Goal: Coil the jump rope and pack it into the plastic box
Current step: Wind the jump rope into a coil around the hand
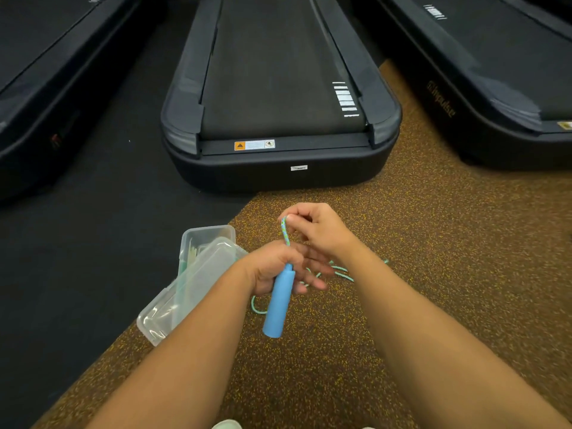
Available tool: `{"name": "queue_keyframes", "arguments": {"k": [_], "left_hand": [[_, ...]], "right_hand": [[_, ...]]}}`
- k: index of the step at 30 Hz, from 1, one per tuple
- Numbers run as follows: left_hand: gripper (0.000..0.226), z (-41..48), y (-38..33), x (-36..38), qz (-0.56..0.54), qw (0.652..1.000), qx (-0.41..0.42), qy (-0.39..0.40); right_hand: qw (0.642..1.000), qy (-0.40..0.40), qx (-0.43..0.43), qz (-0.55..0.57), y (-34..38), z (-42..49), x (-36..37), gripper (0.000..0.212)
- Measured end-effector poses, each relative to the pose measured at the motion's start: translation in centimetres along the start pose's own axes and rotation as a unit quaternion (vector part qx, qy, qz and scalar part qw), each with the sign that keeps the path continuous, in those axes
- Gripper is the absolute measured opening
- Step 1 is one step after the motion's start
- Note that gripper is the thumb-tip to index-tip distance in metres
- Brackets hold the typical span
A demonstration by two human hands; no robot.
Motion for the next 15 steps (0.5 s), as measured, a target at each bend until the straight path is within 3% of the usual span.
{"name": "queue_keyframes", "arguments": {"k": [3,8,10,12,15], "left_hand": [[0.058,0.0,-0.6,0.5,-0.004,0.999,0.014,0.043],[0.041,-1.7,-2.8,2.1,-0.052,0.982,0.076,0.163],[0.052,-2.2,-4.2,2.4,-0.091,0.971,0.126,0.184],[0.06,-2.6,-5.2,2.5,-0.138,0.959,0.152,0.197],[0.049,-2.6,-6.1,1.8,-0.169,0.956,0.177,0.161]], "right_hand": [[1.0,0.005,0.006,0.011,0.1,-0.2,-0.6,0.015],[0.998,0.02,0.023,0.048,0.0,-0.4,-1.4,0.012],[0.992,0.035,0.027,0.118,0.1,-0.7,-0.8,0.01],[0.977,0.011,0.071,0.201,-0.3,-1.3,-0.4,0.022],[0.981,-0.003,0.071,0.179,-0.6,-1.7,-0.1,0.029]]}}
Point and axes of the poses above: each hand's wrist, its own z-axis towards the middle knuckle, its own x-axis out of the palm, y = z × x, the point moved 8 cm from there along z, towards the middle knuckle, and after that the axes turned 10 degrees about -x, right-handed, at the moved point
